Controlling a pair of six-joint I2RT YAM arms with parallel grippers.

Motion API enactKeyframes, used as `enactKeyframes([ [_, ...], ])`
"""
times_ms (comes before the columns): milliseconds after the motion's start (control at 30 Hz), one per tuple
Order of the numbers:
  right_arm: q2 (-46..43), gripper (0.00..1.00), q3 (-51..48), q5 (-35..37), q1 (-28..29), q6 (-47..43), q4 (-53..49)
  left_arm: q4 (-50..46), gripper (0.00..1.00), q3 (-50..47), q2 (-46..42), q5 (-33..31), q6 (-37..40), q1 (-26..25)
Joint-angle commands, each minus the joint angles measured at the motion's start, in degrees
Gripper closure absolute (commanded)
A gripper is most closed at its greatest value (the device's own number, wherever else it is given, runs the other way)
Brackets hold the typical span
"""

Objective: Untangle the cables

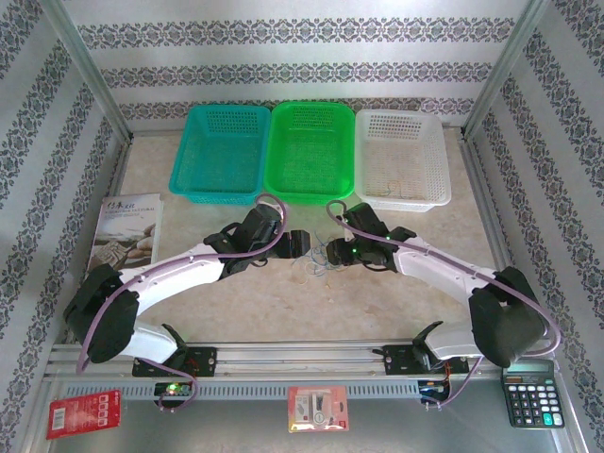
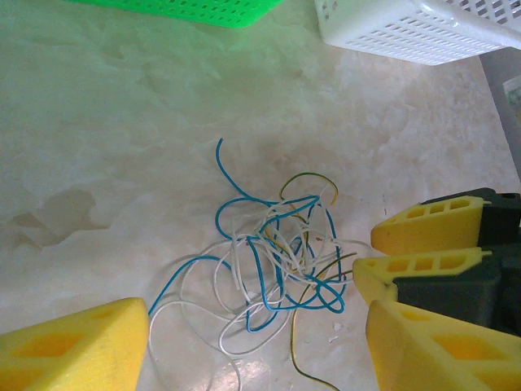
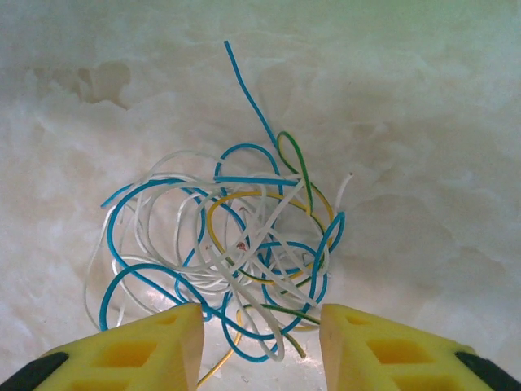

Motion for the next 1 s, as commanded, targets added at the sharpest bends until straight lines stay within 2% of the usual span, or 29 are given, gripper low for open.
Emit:
enactKeyframes([
  [0,1.0,0.66,2.4,0.7,0.3,-1.4,-0.6,0.8,0.29,1.0,-0.5,0.3,-0.6,0.0],
  [33,1.0,0.72,2.5,0.5,0.3,-1.5,-0.5,0.7,0.29,0.8,-0.6,0.3,-0.6,0.0],
  [100,1.2,0.9,3.1,-0.1,0.1,-1.6,-0.5,0.9,0.29,0.5,-1.0,0.1,-0.6,0.0],
  [167,0.7,1.0,3.7,-0.8,0.2,-1.6,-1.0,1.1,0.29,0.1,-1.4,-0.1,-0.6,0.1],
  [567,-10.5,1.0,7.6,-4.3,0.1,0.8,-1.2,4.1,0.27,-3.6,-4.9,-1.2,-0.2,0.6],
  [967,-17.6,1.0,14.3,-6.6,0.1,3.0,1.9,12.6,0.21,-6.9,-11.4,1.2,5.6,1.0],
])
